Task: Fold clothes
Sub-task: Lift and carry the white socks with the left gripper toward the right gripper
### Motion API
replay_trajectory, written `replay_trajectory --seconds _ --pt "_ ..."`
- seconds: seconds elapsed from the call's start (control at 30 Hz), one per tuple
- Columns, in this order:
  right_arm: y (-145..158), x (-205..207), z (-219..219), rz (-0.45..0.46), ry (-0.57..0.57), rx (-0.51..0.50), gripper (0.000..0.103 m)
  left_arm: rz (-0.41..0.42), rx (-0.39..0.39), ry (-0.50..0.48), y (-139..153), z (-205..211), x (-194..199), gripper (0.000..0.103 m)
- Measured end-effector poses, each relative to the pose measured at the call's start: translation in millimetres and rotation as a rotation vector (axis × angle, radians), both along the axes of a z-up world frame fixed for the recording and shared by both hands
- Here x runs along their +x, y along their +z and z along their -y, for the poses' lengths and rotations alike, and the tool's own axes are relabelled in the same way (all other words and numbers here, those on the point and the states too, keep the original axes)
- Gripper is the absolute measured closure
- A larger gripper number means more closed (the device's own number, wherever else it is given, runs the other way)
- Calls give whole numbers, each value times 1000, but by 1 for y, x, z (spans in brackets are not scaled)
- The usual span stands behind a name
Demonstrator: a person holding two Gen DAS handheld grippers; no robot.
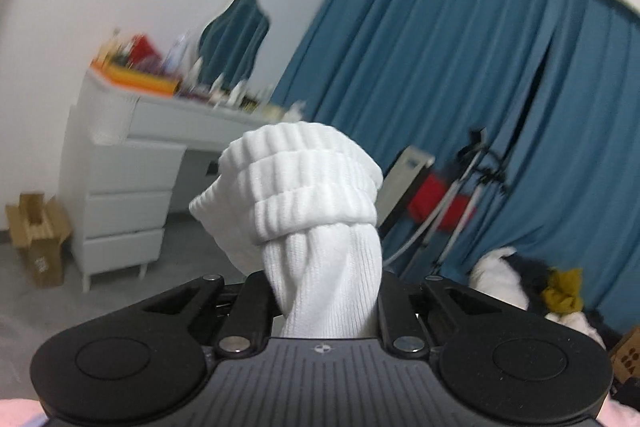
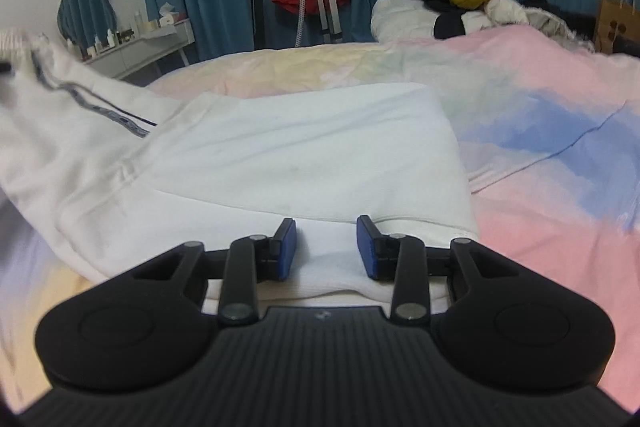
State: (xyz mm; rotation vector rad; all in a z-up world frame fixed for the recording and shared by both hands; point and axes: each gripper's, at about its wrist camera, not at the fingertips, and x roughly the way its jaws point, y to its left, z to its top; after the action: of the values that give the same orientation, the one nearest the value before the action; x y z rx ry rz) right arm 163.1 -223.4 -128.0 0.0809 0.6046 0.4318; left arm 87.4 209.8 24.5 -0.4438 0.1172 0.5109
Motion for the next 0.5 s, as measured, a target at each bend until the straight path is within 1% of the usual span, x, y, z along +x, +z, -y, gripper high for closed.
replay_trajectory --seconds 0.1,0.2,0.27,0.3,0.4,0.5 --pt "6 -1 10 -26 -14 50 68 48 46 -48 25 51 13 89" --pt "12 -3 26 -45 -72 116 68 87 104 -96 43 105 26 89" --pt "14 -2 40 -60 -126 147 68 110 130 -128 48 143 31 89" --pt "15 -2 47 -69 -154 162 65 117 144 -145 47 163 34 89" --pt "15 -1 67 -100 -227 202 65 115 202 -204 37 227 46 89" --pt "16 0 83 -110 -281 234 66 85 258 -270 11 292 53 89"
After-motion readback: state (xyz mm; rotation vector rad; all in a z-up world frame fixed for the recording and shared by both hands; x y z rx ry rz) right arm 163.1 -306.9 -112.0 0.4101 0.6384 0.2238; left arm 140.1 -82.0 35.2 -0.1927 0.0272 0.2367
